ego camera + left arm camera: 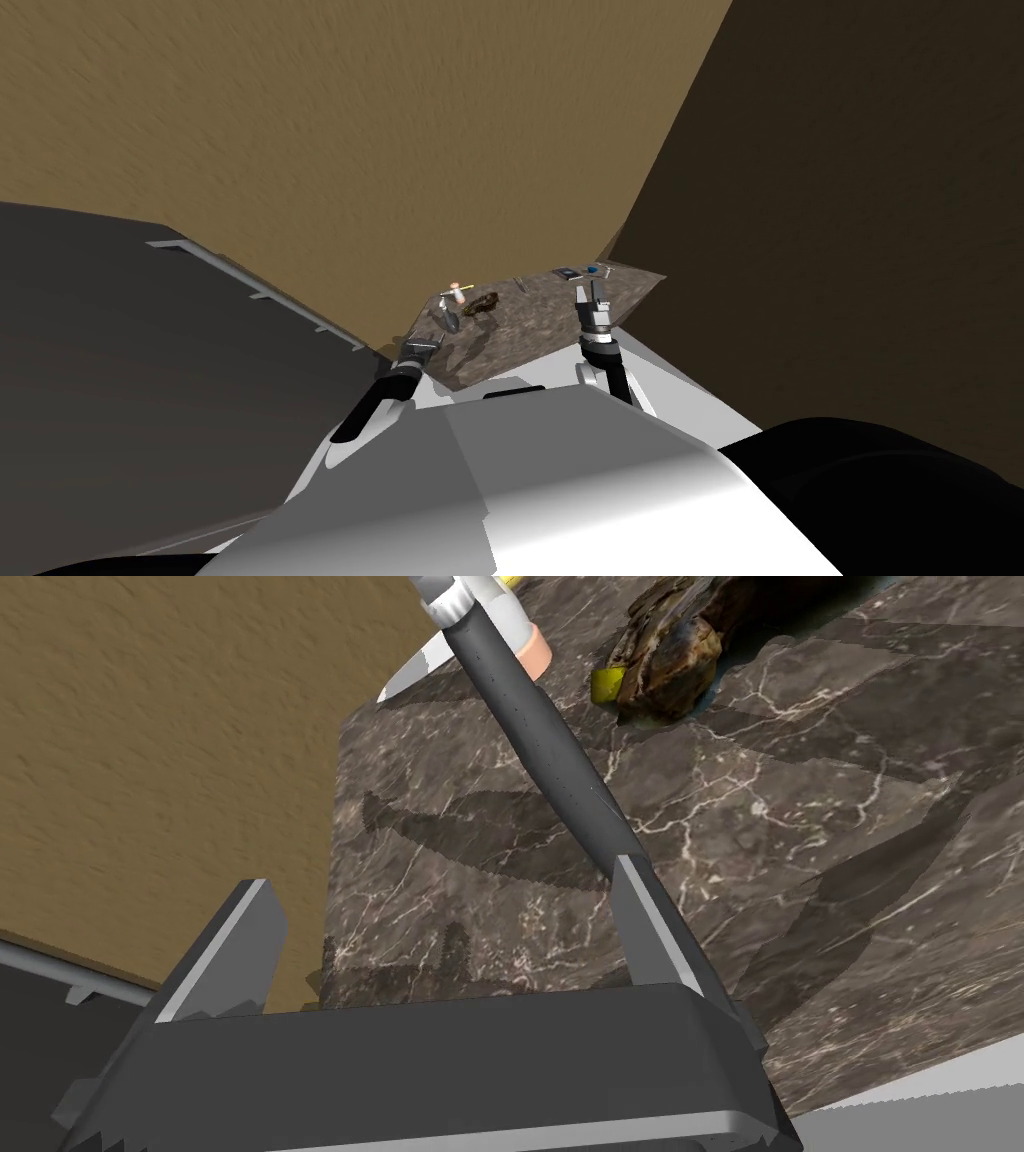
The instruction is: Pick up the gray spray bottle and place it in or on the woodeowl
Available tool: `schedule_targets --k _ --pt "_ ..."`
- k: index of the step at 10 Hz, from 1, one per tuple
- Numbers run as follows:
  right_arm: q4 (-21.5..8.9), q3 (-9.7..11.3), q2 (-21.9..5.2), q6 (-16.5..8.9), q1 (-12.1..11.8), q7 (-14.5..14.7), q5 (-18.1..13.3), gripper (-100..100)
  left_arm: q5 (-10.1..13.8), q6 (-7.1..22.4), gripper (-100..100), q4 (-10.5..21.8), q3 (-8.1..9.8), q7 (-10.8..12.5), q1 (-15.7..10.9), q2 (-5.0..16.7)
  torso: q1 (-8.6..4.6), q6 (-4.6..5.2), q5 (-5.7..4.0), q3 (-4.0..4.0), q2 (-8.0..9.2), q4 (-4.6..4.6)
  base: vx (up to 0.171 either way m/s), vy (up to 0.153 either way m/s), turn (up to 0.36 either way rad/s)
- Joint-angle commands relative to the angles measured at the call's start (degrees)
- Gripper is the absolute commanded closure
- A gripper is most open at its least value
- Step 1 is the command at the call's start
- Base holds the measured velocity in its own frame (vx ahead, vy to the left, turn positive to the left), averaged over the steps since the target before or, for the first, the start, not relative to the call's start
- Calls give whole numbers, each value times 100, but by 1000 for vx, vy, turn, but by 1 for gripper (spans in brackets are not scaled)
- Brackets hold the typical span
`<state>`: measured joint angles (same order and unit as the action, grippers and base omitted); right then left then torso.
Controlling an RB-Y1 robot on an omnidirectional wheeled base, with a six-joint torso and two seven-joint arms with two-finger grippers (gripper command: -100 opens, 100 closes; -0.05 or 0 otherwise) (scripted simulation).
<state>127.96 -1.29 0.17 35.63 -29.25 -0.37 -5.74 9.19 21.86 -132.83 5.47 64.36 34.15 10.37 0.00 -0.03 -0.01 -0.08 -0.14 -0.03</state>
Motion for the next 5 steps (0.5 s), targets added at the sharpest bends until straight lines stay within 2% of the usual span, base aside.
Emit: schedule_targets --k 1,2,4,5 --pt "0 0 0 0 0 0 0 0 48 286 -100 -72 62 286 -15 -5 0 0 0 0 0 0 41 -13 -36" --pt "0 0 0 0 0 0 0 0 48 298 -100 -72 62 326 -15 -5 1 1 0 0 -1 0 36 -7 -17" --pt "0 0 0 0 0 0 0 0 107 650 -100 -161 152 695 -45 -36 2 0 1 0 -1 0 55 -14 -45" --pt "0 0 0 0 0 0 0 0 107 708 -100 -161 152 758 -45 -36 0 1 0 -5 -9 -1 52 -9 -11"
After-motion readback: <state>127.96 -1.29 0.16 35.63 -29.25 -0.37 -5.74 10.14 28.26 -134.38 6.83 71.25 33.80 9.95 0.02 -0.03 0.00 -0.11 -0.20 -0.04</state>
